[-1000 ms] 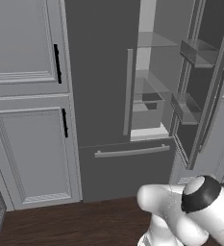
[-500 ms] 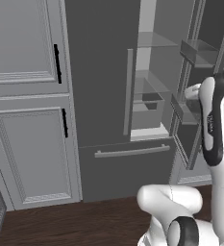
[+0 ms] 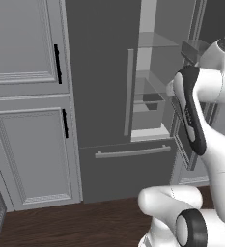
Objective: Take the strawberry from the fridge and place it on top of the pancake, located on the dining counter.
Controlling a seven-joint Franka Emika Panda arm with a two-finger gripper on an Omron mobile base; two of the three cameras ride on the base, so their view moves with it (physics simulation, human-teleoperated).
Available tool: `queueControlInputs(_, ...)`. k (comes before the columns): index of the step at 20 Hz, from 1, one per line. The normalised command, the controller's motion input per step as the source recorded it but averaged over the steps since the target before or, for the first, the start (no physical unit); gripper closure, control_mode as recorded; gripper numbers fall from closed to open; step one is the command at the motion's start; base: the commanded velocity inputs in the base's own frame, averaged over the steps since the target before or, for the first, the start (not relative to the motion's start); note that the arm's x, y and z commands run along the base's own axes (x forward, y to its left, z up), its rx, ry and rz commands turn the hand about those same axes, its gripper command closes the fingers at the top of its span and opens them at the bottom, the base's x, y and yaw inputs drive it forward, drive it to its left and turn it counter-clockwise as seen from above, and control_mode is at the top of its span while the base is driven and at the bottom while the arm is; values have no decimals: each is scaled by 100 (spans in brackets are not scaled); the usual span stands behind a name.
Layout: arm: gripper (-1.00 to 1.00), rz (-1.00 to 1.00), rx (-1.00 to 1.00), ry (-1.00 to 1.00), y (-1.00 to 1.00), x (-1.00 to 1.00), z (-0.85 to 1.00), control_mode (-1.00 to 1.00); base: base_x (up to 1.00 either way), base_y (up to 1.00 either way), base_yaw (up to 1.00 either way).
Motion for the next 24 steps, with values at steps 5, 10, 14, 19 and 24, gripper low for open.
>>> queueControlInputs(5,-100,-1,9,-17,27,19,-32,-100,0,0,0)
queueControlInputs(10,-100,-5,-1,-1,34,59,-4,-100,0,0,0)
queueControlInputs(14,-100,0,-3,12,13,61,0,-100,0,0,0)
queueControlInputs(19,-100,0,-1,0,16,62,0,-100,0,0,0)
queueControlInputs(24,-100,0,0,-5,15,52,-10,-100,0,0,0)
